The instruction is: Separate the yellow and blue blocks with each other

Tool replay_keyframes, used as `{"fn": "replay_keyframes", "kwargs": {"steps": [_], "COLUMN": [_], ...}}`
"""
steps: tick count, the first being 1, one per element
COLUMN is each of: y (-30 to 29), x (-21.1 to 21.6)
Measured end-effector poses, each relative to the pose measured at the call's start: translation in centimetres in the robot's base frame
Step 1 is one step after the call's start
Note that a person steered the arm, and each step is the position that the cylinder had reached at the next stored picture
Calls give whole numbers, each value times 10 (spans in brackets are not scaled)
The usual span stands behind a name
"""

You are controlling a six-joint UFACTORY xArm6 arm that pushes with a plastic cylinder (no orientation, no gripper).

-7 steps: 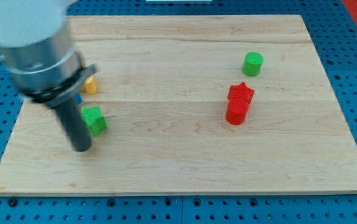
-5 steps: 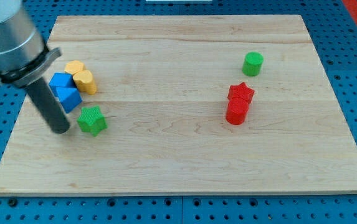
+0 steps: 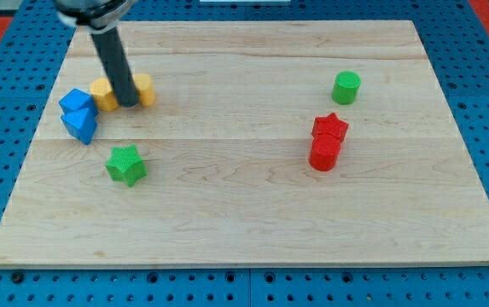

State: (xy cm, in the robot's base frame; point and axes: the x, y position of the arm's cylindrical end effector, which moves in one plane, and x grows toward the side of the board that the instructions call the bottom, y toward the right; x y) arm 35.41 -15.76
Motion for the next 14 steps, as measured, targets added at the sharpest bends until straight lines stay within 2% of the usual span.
{"fn": "replay_keyframes", "kwargs": {"steps": [1, 2, 3, 6, 7, 8, 11, 14], "y": [45, 42, -9, -84, -85, -100, -99, -60], "x": [-36, 54, 83, 94, 114, 108, 32, -24]}}
